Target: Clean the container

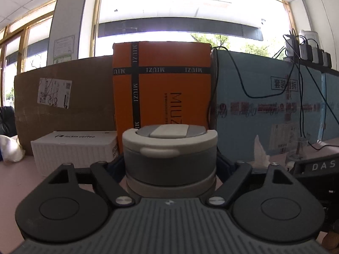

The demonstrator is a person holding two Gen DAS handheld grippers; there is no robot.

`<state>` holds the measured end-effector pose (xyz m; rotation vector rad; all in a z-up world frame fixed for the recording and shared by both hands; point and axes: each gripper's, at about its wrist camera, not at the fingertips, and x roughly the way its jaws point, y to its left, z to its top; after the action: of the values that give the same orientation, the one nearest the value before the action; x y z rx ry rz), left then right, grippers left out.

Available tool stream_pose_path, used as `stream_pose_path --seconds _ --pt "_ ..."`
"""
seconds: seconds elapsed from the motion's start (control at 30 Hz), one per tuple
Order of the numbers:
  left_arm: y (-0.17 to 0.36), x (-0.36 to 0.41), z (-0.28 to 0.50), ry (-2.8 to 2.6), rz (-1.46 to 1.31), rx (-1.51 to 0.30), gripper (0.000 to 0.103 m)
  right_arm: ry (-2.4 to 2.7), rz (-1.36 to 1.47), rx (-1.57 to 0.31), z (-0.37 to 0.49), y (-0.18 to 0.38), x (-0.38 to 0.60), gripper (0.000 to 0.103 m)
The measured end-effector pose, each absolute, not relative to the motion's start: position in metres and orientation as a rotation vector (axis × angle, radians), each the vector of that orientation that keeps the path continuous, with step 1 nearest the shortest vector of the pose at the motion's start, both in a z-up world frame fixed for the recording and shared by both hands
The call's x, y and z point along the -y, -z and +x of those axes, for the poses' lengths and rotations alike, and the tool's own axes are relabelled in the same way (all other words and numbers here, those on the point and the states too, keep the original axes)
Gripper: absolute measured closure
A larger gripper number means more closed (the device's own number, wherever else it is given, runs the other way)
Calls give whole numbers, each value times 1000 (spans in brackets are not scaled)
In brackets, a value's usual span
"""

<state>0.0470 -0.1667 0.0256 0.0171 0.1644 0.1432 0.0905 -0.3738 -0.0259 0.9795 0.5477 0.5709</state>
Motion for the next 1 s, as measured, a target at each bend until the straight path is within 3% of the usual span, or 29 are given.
stream_pose_path --seconds 0.77,1.0 --pt "-51 94 68 431 77 -340 24 -586 976 -531 85 26 371 92" --pt "-48 85 74 552 116 -321 23 -589 967 -534 85 26 370 92"
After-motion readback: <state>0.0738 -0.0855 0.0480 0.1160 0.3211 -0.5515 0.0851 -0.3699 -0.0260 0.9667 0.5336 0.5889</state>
